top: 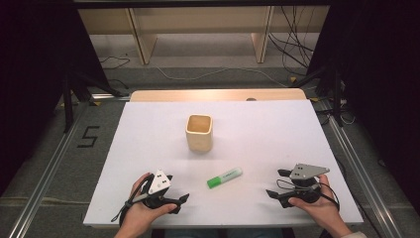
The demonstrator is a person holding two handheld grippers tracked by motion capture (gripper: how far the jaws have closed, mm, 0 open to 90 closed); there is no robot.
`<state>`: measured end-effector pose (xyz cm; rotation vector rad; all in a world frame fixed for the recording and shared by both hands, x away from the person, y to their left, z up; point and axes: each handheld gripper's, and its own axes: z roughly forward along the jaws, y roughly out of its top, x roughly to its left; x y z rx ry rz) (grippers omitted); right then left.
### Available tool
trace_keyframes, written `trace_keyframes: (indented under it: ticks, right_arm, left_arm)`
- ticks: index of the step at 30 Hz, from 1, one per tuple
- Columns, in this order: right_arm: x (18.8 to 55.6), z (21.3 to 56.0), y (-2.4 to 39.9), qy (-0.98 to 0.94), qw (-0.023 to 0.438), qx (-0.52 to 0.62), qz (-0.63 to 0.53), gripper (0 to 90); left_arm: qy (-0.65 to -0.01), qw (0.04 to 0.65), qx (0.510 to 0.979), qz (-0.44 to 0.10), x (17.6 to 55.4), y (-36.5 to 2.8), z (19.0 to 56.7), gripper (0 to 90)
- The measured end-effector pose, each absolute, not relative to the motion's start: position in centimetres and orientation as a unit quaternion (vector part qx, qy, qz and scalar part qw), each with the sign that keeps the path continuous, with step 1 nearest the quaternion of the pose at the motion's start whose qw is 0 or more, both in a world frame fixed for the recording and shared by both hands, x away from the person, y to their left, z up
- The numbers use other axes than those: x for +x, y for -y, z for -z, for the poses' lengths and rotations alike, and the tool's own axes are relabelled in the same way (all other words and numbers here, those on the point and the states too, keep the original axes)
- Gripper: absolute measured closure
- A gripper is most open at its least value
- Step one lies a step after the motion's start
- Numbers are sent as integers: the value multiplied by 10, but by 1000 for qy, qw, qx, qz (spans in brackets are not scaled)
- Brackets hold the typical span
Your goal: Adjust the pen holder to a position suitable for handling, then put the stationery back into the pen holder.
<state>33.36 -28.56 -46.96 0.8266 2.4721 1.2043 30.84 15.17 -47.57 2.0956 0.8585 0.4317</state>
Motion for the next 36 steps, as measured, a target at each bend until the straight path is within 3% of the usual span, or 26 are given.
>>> trace_keyframes:
  ticks: [30,36]
  right_arm:
    - [338,466,281,-850,137,298,-413,171]
    - [342,464,274,-845,140,306,-416,324]
  left_arm:
    - [-345,389,835,-178,309,-152,476,167]
    - [-345,390,836,-176,310,-152,477,167]
